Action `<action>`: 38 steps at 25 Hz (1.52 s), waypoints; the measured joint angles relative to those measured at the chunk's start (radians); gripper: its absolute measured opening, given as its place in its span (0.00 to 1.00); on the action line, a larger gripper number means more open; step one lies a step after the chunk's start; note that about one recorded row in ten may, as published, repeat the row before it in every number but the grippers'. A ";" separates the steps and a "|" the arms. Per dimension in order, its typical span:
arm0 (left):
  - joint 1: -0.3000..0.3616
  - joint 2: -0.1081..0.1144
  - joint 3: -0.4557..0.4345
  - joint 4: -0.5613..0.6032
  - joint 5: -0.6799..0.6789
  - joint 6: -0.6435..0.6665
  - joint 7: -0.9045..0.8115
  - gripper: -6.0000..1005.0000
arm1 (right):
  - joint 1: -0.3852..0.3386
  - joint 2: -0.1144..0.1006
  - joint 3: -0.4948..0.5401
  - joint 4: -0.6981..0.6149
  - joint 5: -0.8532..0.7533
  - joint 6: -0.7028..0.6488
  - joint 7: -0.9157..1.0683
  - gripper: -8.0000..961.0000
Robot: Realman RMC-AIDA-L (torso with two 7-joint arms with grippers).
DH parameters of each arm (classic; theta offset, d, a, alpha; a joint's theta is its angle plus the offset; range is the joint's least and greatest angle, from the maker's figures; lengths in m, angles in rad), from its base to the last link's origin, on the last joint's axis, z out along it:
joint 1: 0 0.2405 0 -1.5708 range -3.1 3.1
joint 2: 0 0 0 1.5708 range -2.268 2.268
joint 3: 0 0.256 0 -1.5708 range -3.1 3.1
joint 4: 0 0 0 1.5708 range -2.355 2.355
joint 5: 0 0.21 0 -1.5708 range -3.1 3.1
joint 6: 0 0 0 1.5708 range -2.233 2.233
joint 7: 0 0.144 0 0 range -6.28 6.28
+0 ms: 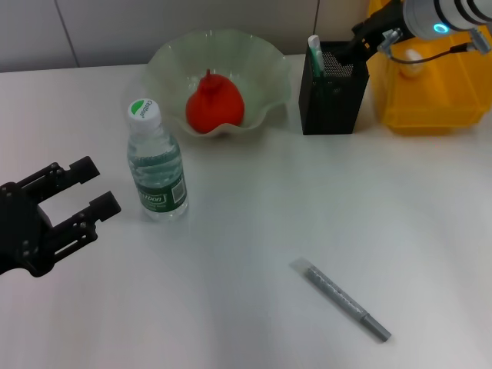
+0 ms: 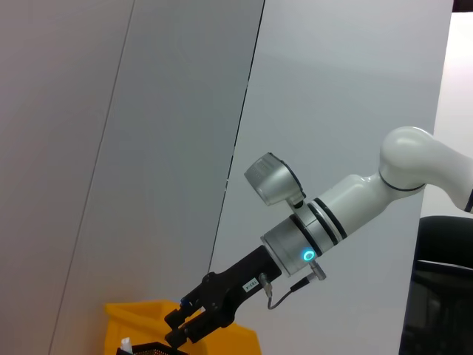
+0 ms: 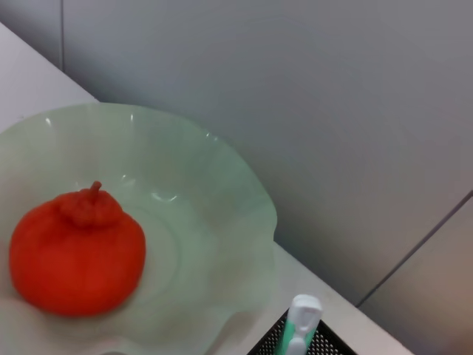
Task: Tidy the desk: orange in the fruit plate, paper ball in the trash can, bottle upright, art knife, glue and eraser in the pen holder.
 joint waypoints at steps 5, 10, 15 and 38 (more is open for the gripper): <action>0.003 0.000 -0.006 0.000 0.000 0.005 0.000 0.63 | -0.044 0.005 -0.068 -0.097 -0.002 -0.038 0.039 0.49; 0.004 0.000 -0.021 0.000 0.000 0.020 0.000 0.63 | -0.100 0.006 -0.158 -0.263 -0.002 -0.163 0.140 0.49; 0.004 0.000 -0.022 0.000 0.000 0.023 0.000 0.63 | -0.113 0.007 -0.180 -0.397 0.003 -0.332 0.253 0.49; 0.007 0.000 -0.022 0.000 0.002 0.047 -0.001 0.63 | -0.013 0.009 -0.238 -0.244 0.172 -0.604 0.510 0.48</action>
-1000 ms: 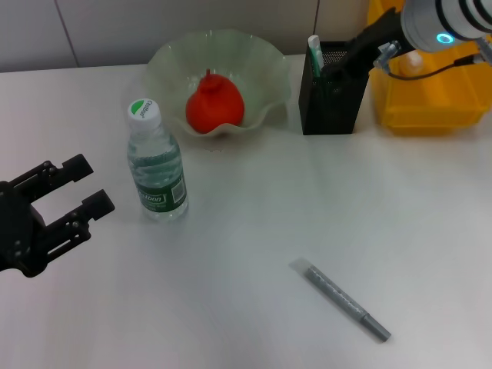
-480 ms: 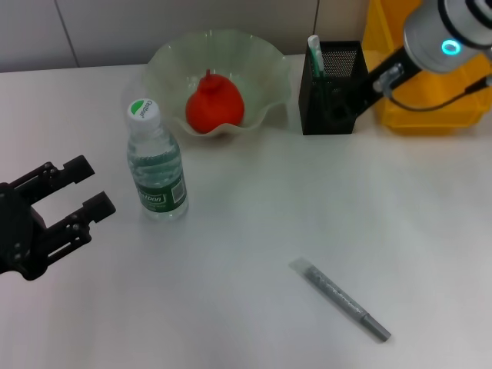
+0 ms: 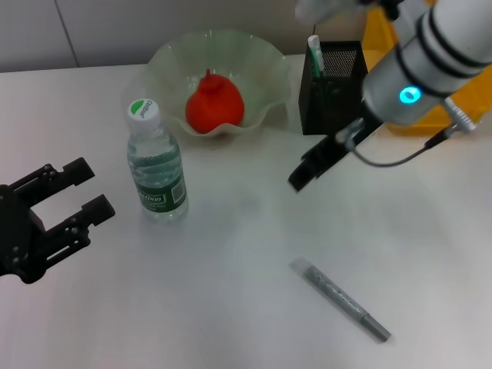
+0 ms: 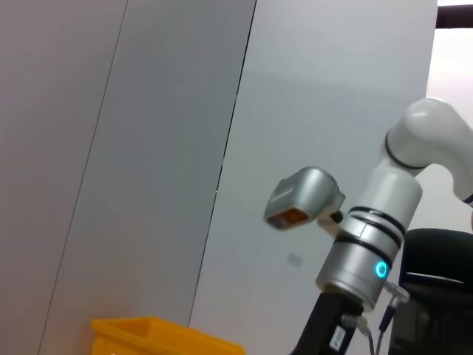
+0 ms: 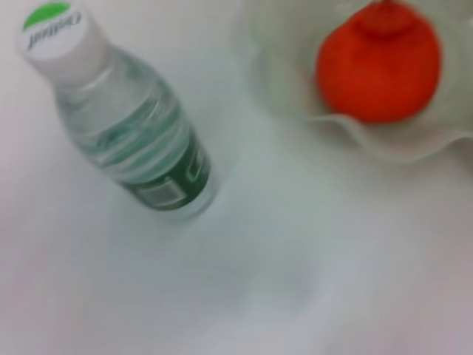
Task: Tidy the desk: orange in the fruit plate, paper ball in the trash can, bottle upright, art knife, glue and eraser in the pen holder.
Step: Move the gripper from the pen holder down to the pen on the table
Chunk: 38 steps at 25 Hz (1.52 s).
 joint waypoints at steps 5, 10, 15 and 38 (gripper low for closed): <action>0.000 0.000 0.000 0.000 0.002 -0.001 0.000 0.63 | 0.021 0.003 -0.077 0.064 0.006 0.015 0.033 0.48; 0.000 0.000 0.003 0.000 0.004 -0.002 0.000 0.63 | 0.009 0.006 -0.129 0.076 0.018 0.025 0.063 0.48; 0.002 -0.001 0.007 0.000 0.005 -0.006 0.001 0.63 | 0.009 0.008 -0.148 0.135 0.082 0.027 0.066 0.48; 0.009 -0.005 0.000 -0.020 -0.001 -0.014 0.001 0.63 | -0.044 -0.003 -0.131 0.092 0.095 -0.063 0.066 0.48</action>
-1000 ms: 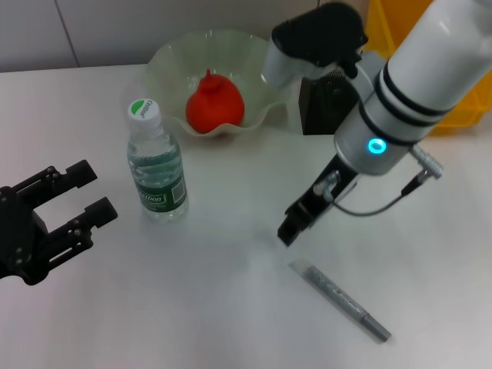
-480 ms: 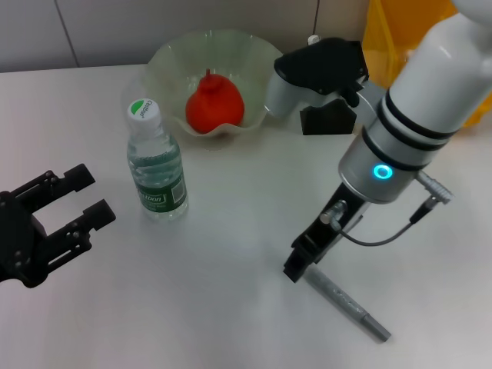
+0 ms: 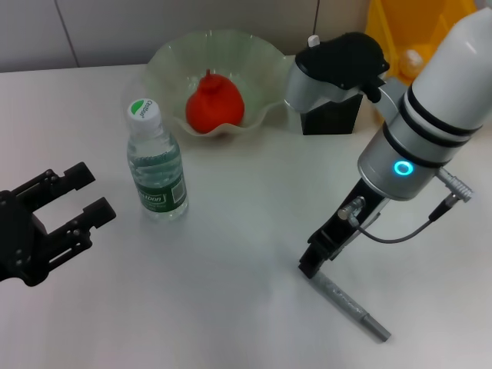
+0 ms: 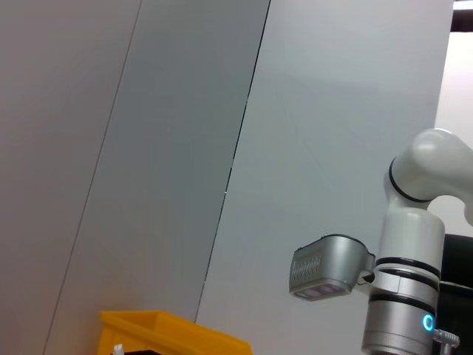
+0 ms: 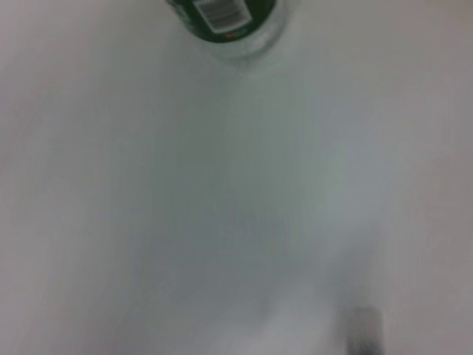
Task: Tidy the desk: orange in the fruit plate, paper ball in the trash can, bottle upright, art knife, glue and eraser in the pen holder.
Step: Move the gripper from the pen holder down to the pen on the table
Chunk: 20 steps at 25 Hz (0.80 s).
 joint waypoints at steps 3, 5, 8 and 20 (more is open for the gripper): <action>-0.002 0.001 0.000 -0.007 0.000 0.000 0.000 0.63 | -0.003 0.000 -0.005 0.000 -0.009 -0.003 0.000 0.48; -0.002 0.001 0.000 -0.008 0.000 0.000 0.000 0.63 | -0.004 0.000 -0.012 0.002 -0.018 -0.003 -0.001 0.48; -0.003 0.001 0.000 -0.013 0.000 -0.002 0.000 0.63 | -0.005 0.000 -0.016 0.007 -0.030 -0.003 -0.003 0.48; -0.008 0.001 0.000 -0.034 0.001 -0.003 0.013 0.63 | 0.001 0.001 -0.054 0.033 -0.035 0.037 -0.014 0.48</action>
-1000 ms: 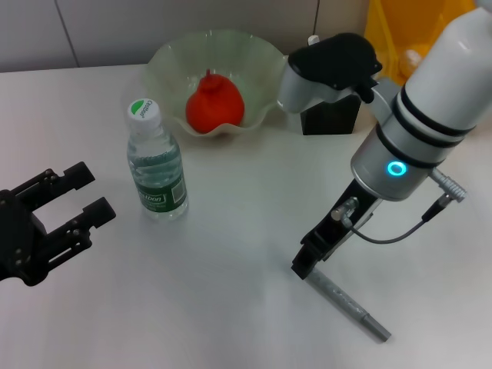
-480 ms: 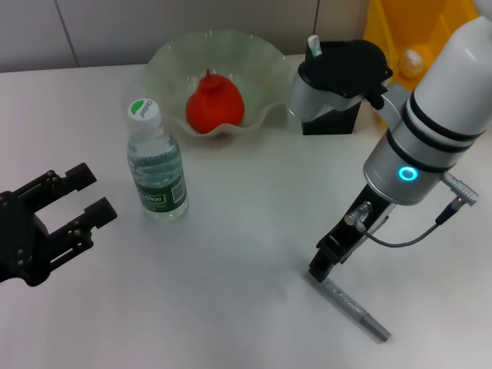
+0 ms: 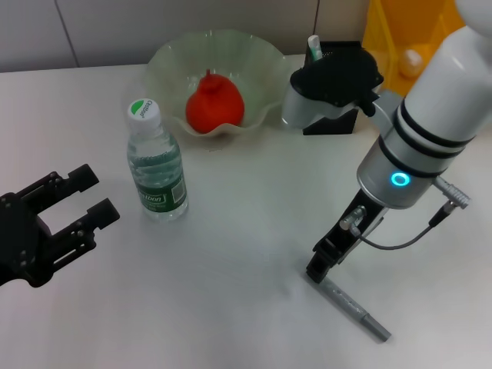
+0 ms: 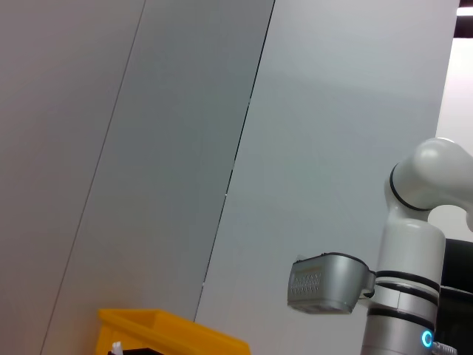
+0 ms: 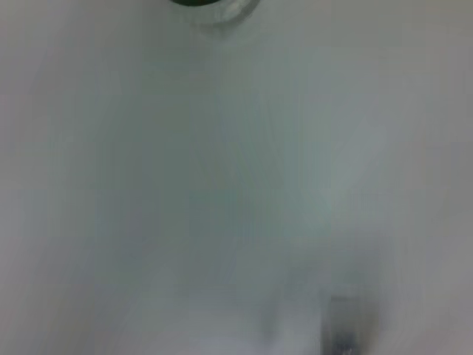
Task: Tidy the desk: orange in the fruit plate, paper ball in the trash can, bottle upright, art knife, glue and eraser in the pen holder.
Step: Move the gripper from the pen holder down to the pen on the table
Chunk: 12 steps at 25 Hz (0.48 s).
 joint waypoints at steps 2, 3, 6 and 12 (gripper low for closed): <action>0.000 0.000 0.000 0.000 0.000 0.000 0.000 0.63 | 0.005 0.000 -0.012 0.009 -0.001 0.010 0.000 0.48; 0.000 0.000 0.000 0.000 0.000 0.000 0.000 0.63 | 0.008 0.000 -0.019 0.013 -0.003 0.016 0.000 0.48; 0.000 0.000 0.000 0.000 0.000 0.000 0.000 0.63 | 0.015 0.000 -0.037 0.020 -0.008 0.032 0.000 0.48; 0.000 0.000 0.000 0.000 0.001 0.000 0.002 0.63 | 0.034 0.001 -0.056 0.043 -0.009 0.053 0.000 0.48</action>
